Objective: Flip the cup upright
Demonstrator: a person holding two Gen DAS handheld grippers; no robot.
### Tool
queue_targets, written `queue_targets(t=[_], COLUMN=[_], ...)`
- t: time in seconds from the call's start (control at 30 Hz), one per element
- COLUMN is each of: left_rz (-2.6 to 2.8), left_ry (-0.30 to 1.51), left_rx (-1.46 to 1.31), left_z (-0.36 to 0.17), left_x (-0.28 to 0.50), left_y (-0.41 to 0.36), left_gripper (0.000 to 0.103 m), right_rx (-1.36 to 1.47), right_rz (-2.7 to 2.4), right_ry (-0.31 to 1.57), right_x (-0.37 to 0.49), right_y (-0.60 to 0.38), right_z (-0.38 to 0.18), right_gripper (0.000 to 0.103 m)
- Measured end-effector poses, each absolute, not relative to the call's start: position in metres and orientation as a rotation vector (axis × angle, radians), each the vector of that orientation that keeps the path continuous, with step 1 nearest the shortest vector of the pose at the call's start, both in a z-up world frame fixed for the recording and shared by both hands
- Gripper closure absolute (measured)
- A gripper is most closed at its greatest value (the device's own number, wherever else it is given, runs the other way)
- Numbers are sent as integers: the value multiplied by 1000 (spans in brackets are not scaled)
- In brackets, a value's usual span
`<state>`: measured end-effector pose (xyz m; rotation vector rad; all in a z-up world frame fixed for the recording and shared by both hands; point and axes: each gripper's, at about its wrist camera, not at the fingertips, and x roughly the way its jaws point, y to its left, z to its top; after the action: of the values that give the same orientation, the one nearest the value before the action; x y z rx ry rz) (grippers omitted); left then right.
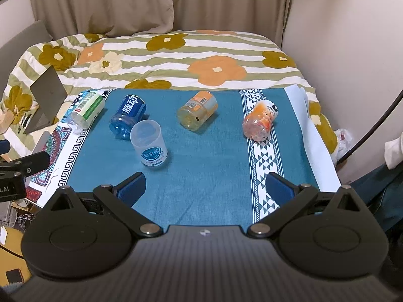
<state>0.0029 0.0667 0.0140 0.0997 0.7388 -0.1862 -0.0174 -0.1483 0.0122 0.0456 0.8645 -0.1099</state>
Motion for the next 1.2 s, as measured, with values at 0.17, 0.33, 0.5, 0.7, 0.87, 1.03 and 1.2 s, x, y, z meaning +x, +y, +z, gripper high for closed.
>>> queue_targets(t=[0.17,0.33,0.5,0.7,0.87,1.03,1.2], left_rz=[-184,-186,-186,-186,-188,-188,-187], left_ry=[735,738,735,733,729,728,724], left_rx=[104,110,112,112,116,120,120], left_z=[15,15,16,16,17,20,22], left_x=[2,1,0,-1,-4,-6,-7], left_y=[66,66,64,64,65,64,64], left_gripper=[0,0,0,0,0,0,0], right_rx=[53,55,53,56,59,58,62], right_rz=[-109,-108,-110,-110,-107,-106,-106], right_ry=[863,864,864,860,860,858,854], right_x=[-18,-18,-17,-18,-19,-20,-21], right_y=[-148,-148,-148,-146,-146,-146,-144], right_z=[12,12,12,12,13,14,16], right_gripper=[0,0,0,0,0,0,0])
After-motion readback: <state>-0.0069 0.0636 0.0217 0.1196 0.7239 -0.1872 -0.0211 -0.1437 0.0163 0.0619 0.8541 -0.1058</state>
